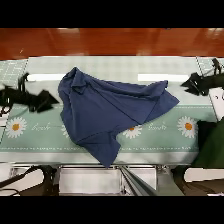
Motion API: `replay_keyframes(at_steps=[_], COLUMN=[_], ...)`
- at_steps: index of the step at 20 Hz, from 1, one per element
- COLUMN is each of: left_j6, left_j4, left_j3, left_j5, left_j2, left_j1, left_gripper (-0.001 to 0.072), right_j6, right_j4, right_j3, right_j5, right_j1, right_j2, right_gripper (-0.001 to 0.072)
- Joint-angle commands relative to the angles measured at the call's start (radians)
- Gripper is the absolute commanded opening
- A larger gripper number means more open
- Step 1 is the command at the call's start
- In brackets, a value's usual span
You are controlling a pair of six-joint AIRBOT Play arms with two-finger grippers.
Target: Fold the shirts.
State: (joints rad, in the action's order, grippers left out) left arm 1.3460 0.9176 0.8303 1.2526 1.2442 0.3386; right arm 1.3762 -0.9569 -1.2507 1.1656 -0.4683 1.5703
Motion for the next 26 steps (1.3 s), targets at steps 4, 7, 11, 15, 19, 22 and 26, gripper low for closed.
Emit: replay_keyframes(at_steps=[4,7,11,15,19,22,26], left_j6=[0.130,0.172,0.198,0.216,0.166,0.165,0.158], left_j4=[0.006,0.007,-0.047,-0.167,-0.171,-0.175,-0.178], left_j3=[-0.385,-0.445,-0.467,-0.466,-0.442,-0.437,-0.437], left_j5=[0.012,0.008,-0.078,-0.239,-0.254,-0.256,-0.259], left_j2=[-0.161,-0.161,-0.161,-0.159,-0.160,-0.160,-0.160], left_j1=[0.010,-0.064,-0.218,-0.358,-0.367,-0.368,-0.368], left_gripper=[0.0510,0.0510,0.0510,0.0460,0.0015,0.0015,0.0016], right_j6=[-0.145,-0.148,-0.148,-0.148,-0.143,-0.024,-0.119], right_j4=[0.156,0.150,0.150,0.146,0.109,-0.031,0.046], right_j3=[0.350,0.377,0.377,0.376,0.376,0.376,0.375], right_j5=[-0.079,-0.049,-0.034,-0.017,-0.033,-0.058,-0.014], right_j1=[-0.035,-0.035,-0.035,-0.035,-0.110,-0.226,-0.246], right_j2=[-0.192,-0.242,-0.306,-0.319,-0.319,-0.290,-0.140], right_gripper=[0.0407,0.0407,0.0407,0.0407,0.0407,0.0407,0.0407])
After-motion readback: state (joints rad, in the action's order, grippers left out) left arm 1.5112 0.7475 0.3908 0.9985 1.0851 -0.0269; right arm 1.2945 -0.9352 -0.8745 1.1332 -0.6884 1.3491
